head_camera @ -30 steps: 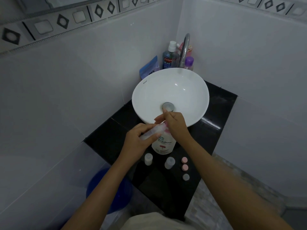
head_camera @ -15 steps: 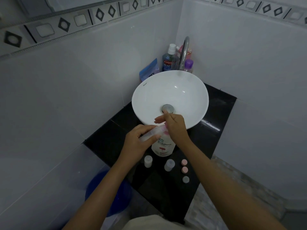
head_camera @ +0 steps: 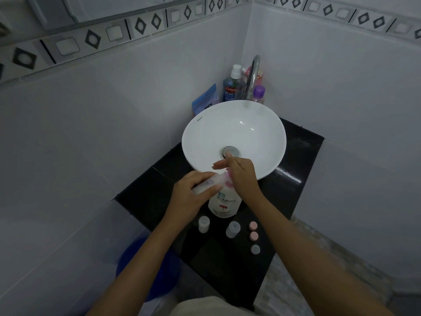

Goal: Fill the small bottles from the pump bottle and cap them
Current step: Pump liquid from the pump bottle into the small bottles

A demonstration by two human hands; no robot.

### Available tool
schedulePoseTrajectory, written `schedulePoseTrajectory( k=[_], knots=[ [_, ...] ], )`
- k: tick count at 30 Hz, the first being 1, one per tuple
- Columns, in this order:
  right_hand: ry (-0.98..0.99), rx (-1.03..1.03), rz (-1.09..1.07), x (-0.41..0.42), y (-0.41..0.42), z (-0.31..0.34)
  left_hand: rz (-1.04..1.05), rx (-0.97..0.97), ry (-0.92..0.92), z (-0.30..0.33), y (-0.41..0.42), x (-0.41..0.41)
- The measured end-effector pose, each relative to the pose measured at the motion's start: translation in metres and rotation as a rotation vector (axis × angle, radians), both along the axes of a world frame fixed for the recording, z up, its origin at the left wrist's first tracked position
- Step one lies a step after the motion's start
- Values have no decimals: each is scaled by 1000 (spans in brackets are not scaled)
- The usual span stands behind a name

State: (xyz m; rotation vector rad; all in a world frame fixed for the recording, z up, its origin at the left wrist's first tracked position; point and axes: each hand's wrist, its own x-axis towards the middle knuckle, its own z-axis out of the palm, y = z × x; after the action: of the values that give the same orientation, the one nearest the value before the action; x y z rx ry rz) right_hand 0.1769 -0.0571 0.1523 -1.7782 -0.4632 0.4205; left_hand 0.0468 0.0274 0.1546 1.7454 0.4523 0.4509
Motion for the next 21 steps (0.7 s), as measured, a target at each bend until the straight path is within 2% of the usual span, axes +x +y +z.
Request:
schedulePoseTrajectory(
  k=[8, 14, 17, 21],
  knots=[
    [-12, -71, 102, 4, -2, 13, -1, -12, -6, 2, 1, -1],
    [27, -17, 15, 1, 1, 6, -11, -16, -12, 3, 1, 0],
    [-31, -43, 30, -5, 1, -1, -13, -25, 30, -4, 1, 0],
    [47, -59, 31, -2, -1, 2, -20, -44, 31, -5, 1, -1]
  ],
)
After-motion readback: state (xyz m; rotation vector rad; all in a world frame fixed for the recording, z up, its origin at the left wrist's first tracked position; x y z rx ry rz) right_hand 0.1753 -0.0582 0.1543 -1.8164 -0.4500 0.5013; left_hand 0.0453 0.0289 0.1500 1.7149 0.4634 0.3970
